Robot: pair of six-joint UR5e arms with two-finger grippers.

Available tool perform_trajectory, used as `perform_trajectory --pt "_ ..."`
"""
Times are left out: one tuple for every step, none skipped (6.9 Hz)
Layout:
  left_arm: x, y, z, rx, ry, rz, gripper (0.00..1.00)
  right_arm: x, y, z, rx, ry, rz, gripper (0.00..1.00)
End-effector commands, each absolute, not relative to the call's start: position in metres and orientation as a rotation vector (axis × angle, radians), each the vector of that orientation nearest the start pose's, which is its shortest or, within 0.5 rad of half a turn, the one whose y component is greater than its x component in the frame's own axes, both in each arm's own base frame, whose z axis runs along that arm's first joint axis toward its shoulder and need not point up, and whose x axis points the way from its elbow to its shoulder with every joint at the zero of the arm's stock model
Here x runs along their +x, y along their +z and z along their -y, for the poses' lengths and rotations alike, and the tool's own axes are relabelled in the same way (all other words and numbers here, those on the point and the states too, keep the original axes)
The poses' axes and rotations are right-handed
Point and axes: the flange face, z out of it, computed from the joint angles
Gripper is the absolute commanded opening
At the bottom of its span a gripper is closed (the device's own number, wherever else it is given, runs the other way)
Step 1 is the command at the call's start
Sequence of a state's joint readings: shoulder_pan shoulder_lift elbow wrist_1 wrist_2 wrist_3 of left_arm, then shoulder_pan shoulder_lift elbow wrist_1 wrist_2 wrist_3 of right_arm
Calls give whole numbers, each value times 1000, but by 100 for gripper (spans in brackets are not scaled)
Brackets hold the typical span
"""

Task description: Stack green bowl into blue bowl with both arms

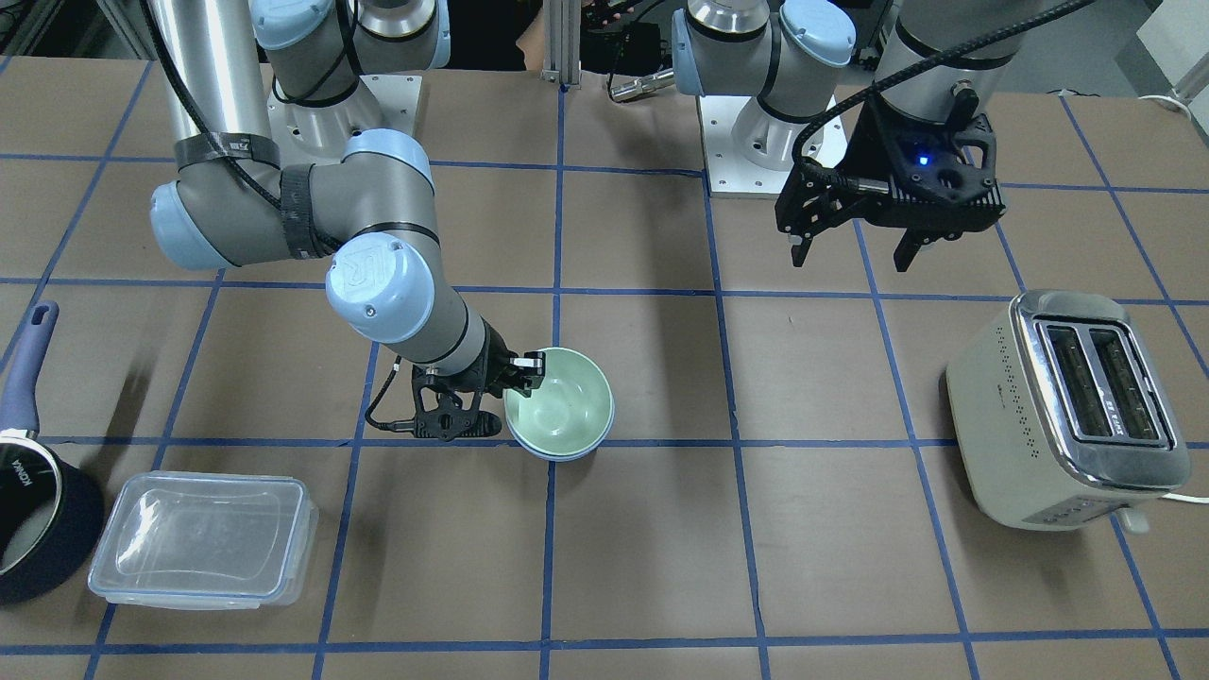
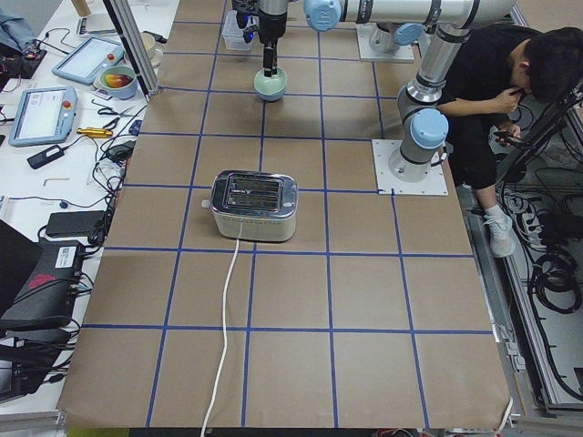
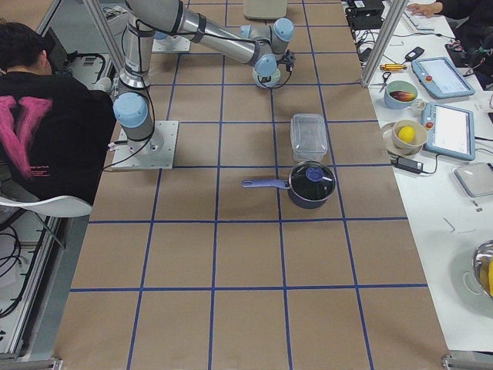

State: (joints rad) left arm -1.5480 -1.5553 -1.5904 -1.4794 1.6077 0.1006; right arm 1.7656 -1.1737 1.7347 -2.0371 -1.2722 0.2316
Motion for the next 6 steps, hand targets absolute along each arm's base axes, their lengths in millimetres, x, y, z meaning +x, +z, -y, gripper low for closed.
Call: perform_trajectory --pt "-121 485 493 128 -110 -3093 100 250 289 559 130 109 -2853 100" --pt "-121 484 492 128 -110 -3094 100 218 339 557 195 94 -2871 100" --pt "-121 483 493 126 -110 -3095 100 199 383 541 201 17 -2968 100" --pt "-121 484 493 126 -113 -3094 100 190 407 522 211 37 -3012 100" --pt "-121 487 494 124 -123 -3097 100 180 434 502 183 57 -3052 100" --pt "-121 489 495 122 -131 -3104 100 170 449 483 180 107 -3085 100"
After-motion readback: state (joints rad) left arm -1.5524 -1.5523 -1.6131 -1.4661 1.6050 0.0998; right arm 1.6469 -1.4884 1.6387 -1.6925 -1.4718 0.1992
